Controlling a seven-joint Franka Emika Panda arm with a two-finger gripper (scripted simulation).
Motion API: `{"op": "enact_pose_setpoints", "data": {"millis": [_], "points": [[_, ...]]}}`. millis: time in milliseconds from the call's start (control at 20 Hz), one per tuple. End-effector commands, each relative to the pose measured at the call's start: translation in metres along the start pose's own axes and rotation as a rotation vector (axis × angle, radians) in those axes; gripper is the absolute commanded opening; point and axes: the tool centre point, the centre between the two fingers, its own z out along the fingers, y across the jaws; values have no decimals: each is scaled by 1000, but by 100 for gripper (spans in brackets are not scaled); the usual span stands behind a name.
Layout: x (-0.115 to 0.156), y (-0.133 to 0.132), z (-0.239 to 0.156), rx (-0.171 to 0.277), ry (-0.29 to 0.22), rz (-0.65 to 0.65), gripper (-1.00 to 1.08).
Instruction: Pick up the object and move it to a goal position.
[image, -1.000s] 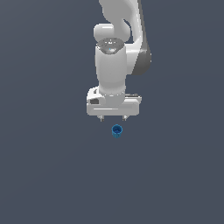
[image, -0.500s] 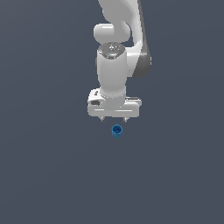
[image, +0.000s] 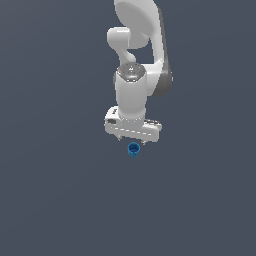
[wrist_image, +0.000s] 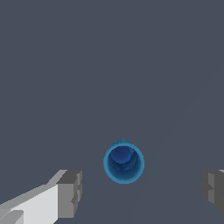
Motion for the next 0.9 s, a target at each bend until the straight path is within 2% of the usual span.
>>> {"op": "enact_pose_setpoints", "data": {"millis": [0, 450, 850], "points": [[-4, -1, 11, -5, -8, 61, 100], [-18, -4, 49, -29, -28, 266, 100], [-25, -4, 67, -43, -35, 368, 100]]}}
